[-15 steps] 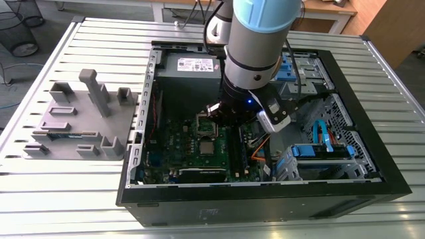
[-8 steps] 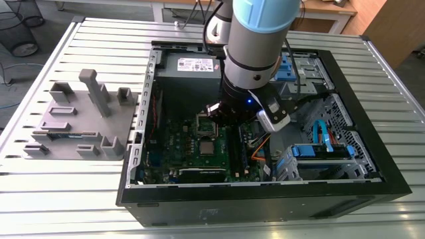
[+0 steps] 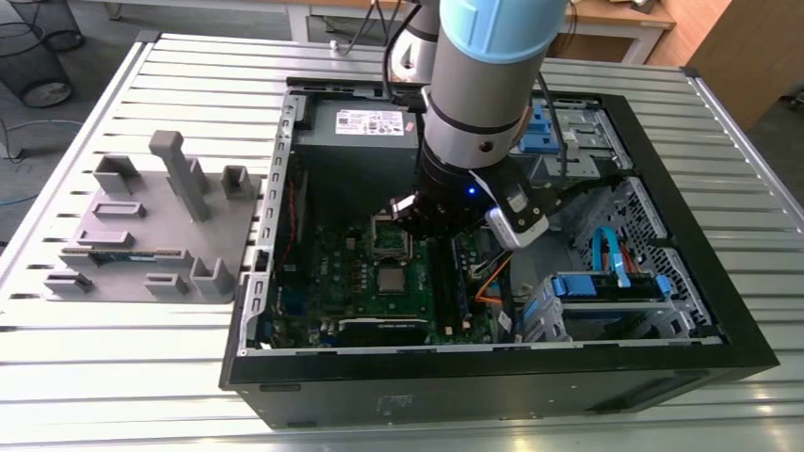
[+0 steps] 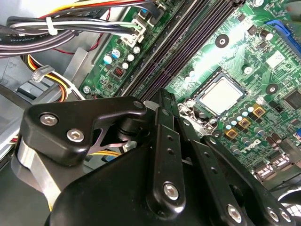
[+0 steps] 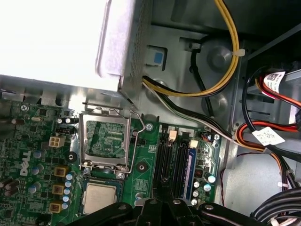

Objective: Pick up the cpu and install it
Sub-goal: 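Close the cpu cover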

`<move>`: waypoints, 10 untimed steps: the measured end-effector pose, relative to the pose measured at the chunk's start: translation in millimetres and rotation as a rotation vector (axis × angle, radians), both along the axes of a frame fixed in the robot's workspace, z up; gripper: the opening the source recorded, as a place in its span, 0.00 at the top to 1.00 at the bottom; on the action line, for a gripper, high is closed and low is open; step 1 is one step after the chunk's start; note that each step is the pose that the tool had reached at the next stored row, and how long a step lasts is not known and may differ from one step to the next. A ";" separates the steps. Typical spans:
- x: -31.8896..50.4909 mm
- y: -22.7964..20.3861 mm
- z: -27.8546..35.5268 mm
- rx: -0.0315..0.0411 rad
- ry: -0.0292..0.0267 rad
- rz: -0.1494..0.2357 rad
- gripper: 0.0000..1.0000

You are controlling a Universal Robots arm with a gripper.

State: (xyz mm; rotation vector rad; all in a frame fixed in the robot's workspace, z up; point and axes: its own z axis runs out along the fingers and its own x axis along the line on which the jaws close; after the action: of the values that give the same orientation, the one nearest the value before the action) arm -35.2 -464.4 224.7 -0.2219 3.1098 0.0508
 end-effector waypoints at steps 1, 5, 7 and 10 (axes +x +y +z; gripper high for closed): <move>0.0 0.2 -0.2 0.0001 0.0000 0.002 0.89; 0.0 0.9 -1.0 0.0000 0.0001 0.008 0.89; 0.0 1.3 -1.4 0.0000 0.0000 0.011 0.89; 0.0 1.8 -2.0 -0.0001 0.0001 0.015 0.89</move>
State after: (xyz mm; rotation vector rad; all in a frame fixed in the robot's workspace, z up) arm -35.2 -462.6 222.7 -0.2450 3.1084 0.0510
